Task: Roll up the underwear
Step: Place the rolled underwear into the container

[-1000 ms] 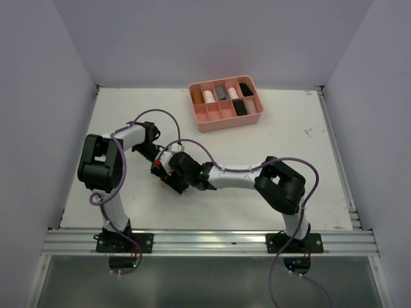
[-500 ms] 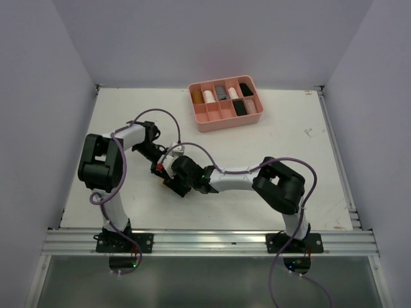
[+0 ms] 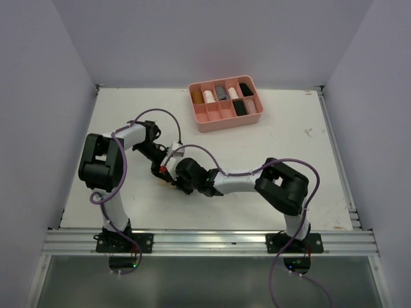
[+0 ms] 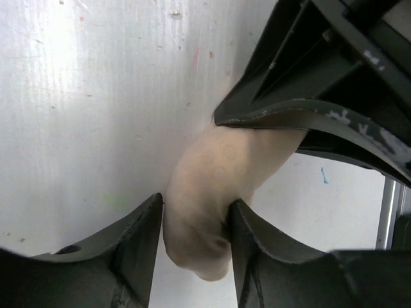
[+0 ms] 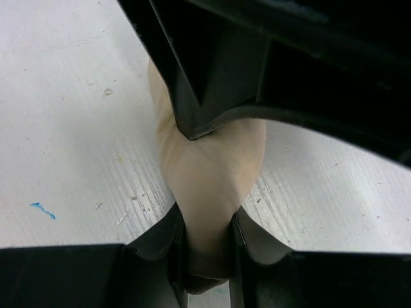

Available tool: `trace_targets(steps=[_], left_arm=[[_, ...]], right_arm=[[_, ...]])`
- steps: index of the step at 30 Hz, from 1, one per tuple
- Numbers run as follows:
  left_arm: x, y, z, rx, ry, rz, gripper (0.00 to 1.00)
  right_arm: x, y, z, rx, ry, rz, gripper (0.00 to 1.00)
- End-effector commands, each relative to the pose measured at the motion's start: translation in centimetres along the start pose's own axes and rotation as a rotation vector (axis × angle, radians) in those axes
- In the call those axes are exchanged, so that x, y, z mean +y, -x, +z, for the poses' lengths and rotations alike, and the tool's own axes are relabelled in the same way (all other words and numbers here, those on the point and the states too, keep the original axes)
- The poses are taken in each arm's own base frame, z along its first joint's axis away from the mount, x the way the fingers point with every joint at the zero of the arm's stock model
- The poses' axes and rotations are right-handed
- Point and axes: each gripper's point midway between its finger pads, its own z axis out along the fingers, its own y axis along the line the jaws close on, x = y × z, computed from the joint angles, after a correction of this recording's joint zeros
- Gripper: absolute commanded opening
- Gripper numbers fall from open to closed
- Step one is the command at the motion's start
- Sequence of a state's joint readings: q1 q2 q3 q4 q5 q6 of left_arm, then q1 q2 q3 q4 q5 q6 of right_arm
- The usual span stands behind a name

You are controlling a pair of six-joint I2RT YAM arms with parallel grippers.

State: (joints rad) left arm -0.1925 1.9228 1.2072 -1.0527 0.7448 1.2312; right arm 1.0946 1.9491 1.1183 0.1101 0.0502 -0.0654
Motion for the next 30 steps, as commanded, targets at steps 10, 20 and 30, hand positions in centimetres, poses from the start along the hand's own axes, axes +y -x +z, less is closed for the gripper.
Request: trace_targets(steps=[10,20,30], left_arm=[[6.6,8.1,-11.0,-0.26,0.377,0.09,1.0],[5.7,15.4,-23.1,-0.6,0.682,-0.005,1.0],[4.2,18.7,-29.4,-0.765,0.911,-0.058,1.0]], right_arm=[[-0.2,-3.3,-5.6,0.068,-0.02,0.054,0.0],[-9.1,0.4,-13.2,-0.067,-0.259,0.364,0.0],[-28.8,3.7,-21.6,-0.112,-0.782,0.485,0.0]])
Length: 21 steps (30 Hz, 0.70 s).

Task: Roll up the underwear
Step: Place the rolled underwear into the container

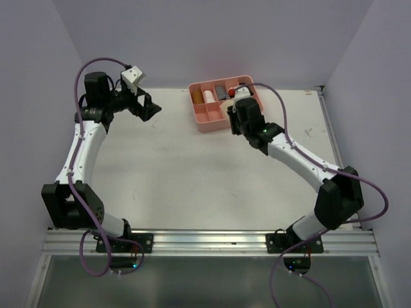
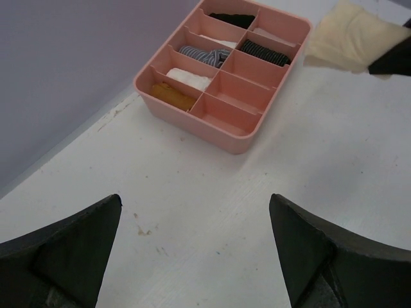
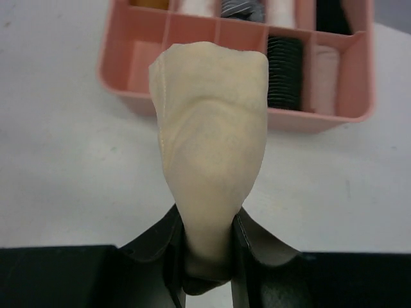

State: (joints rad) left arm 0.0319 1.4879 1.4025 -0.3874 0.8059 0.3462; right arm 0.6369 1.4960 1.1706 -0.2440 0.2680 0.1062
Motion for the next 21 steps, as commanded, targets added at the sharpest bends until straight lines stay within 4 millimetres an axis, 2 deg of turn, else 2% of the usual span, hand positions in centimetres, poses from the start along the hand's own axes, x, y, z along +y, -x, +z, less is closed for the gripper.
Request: trace_targets(steps=[1,2,3,4,5,6,7,8,9,10,11,12,13,15,21], left_arm=[[1.0,3.5,-1.3,-0.085,0.099,-0.026,1.0],[0.8,3.7,-1.3,-0.084,0.087,-0.026,1.0],[0.6,3.5,-1.2,-0.075,0.07,-0.015,1.0],[0.2,2.8,-1.2,-0.048,0.05,-0.031,1.0],[-0.2,2.7,-1.2,-0.042,0.028,-0.024,1.0],[-0.2,2.4,-1.2,-0.03,0.027,-0.014,1.0],[-0.3,1.9,-1.3,-0.013,0.024,-0.023,1.0],[0.0,1.6,-1.4,0.001,0.044,-0.025,1.0],[0.0,1.4,-1.4,0.011,0.049,-0.023,1.0],[0.0,1.0,-1.5,0.024,0.049,-0.018,1.0],[0.0,0.7,-1.5,0.032,0.055,-0.021,1.0],[0.0,0.6,-1.5,0.035,0.057,-0.021,1.0],[-0.1,0.4,-1.6,0.038,0.058,-0.023,1.0],[-0.2,0.1,-1.7,0.045,0.062,-0.024,1.0],[-0.1,-0.9,-1.6,0.072,0.069,-0.035,1.0]], right_arm=[[-6.7,6.3,0.6,-0.089,-0.226,0.031,0.0],[-8.3,6.1,2.3,-0.064,-0.263,0.042,0.0],[-9.0,6.8,3.0,-0.069,-0.281,0.052,0.0],[-9.6,9.4,3.1,-0.117,-0.293,0.054,0.0],[-9.9,8.5,5.5,-0.07,-0.305,0.033,0.0],[-10.1,9.0,6.3,-0.065,-0.313,0.021,0.0],[-10.5,11.4,6.6,-0.095,-0.33,-0.012,0.0],[-10.5,11.4,7.4,-0.075,-0.337,-0.035,0.0],[-10.6,10.4,9.5,-0.041,-0.349,-0.054,0.0],[-11.1,11.7,9.6,-0.062,-0.376,-0.073,0.0],[-11.2,11.8,10.2,-0.058,-0.387,-0.086,0.0],[-11.5,10.8,11.5,-0.032,-0.407,-0.098,0.0],[-11.7,11.2,11.7,-0.041,-0.42,-0.099,0.0],[-11.9,10.7,12.7,-0.029,-0.429,-0.113,0.0],[-10.8,7.7,15.6,0.028,-0.377,-0.148,0.0]])
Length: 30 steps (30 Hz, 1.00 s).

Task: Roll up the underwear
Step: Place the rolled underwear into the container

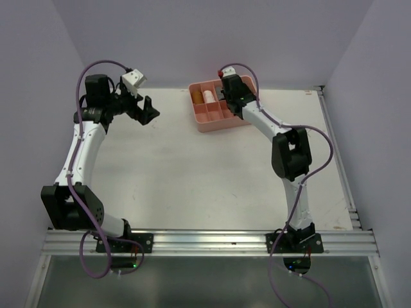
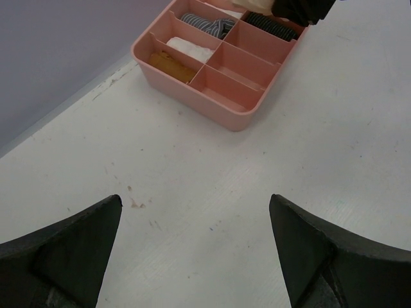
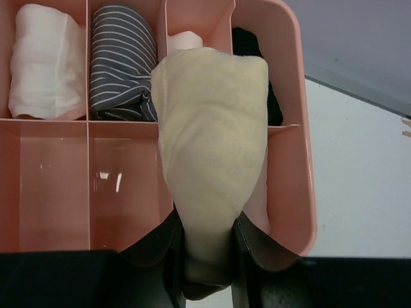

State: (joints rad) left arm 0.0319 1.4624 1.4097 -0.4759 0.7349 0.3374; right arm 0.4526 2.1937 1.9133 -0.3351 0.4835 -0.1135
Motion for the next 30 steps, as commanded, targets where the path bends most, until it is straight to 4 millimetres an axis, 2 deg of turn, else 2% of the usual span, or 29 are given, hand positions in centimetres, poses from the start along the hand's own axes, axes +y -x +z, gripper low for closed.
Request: trace_targets(steps=[1,6,18,24,30], left_arm=[[0.0,-0.2,-0.5,0.011,0.014,0.007,1.0],[-0.2,-0.8,-0.2,0.017,0.006,-0.003,1.0],[-0.2,-2.1,-0.1,0.044,0.008,-0.018,1.0],[-0.5,-2.8,0.1,0.053,-0.002,-0.033,1.0],[-0.3,-3.1,0.5,0.059,-0.009,-0.039,1.0]], right_arm=[[-0.3,1.7,0.0,-0.043,-0.007,-0.006,0.0],[1.0,-0.2,1.2,-0.005,0.024,-0.019,0.0],[4.5,-2.3,3.5,0.033,0.128,0.023,0.0],[5.3,-2.9,3.4,0.05,0.148,0.026,0.0],[5.4,-2.6,2.1,0.049,0.144,0.032,0.0]])
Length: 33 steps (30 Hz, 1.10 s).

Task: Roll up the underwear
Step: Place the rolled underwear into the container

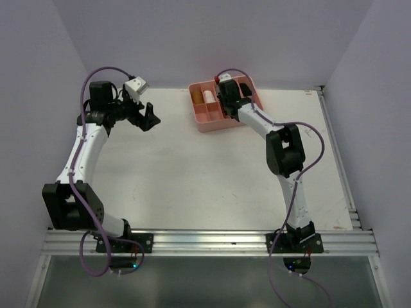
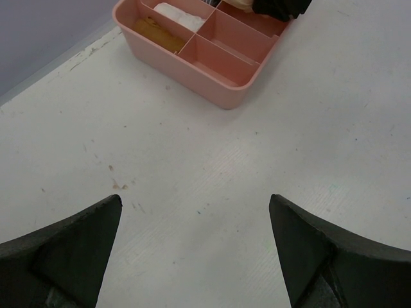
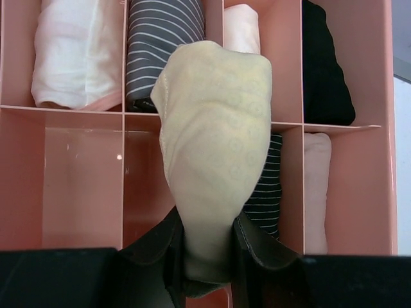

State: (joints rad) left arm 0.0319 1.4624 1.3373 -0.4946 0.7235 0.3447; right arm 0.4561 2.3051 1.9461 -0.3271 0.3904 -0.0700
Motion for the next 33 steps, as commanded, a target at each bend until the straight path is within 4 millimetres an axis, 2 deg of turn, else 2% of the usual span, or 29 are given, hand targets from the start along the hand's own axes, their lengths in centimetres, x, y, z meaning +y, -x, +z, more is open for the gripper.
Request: trace_targets(steps=[1,6,17,18,19,20,21,22,24,27,33], left_arm=[[0.3,0.2,0.1,-0.008,0.004,0.01,1.0],[0.4,0.0,0.4,-0.004,0.001,-0.002,1.0],[0.5,-0.6,0.7,0.013,-0.006,-0.015,1.0],[0.6,-0.7,0.7,0.014,-0.004,-0.018,1.0],[0.4,-0.7,0.8,0.013,-0.011,-0.022,1.0],[0.4,-0.8,0.9,0.015,-0.014,-0.029,1.0],[0.4,-0.8,0.9,0.015,-0.016,-0.031,1.0],[0.4,-1.0,1.0,0.017,-0.018,-0.036,1.0],[0.4,-1.0,1.0,0.019,-0.02,-0.039,1.0],[0.5,-1.0,1.0,0.019,-0.017,-0.039,1.0],[0.4,-1.1,1.2,0.02,-0.024,-0.046,1.0]], right_arm=[[1.6,0.4,-1.1,-0.005,0.044,0.019,0.0],[1.9,0.1,-1.7,0.01,0.05,0.031,0.0],[2.3,-2.0,-1.9,0.108,0.056,0.044,0.0],[2.1,-1.6,-1.9,0.109,0.052,0.048,0.0],[2.3,-2.4,-1.7,0.137,0.057,0.04,0.0],[2.2,-1.8,-1.7,0.133,0.059,0.047,0.0],[2.3,-2.1,-1.6,0.148,0.067,0.054,0.0],[2.2,-2.9,-1.4,0.183,0.068,0.044,0.0],[1.8,-2.6,-1.6,0.19,0.065,0.05,0.0],[1.8,-3.0,-1.5,0.211,0.081,0.048,0.0],[1.9,-4.9,-0.8,0.283,0.114,0.061,0.0]])
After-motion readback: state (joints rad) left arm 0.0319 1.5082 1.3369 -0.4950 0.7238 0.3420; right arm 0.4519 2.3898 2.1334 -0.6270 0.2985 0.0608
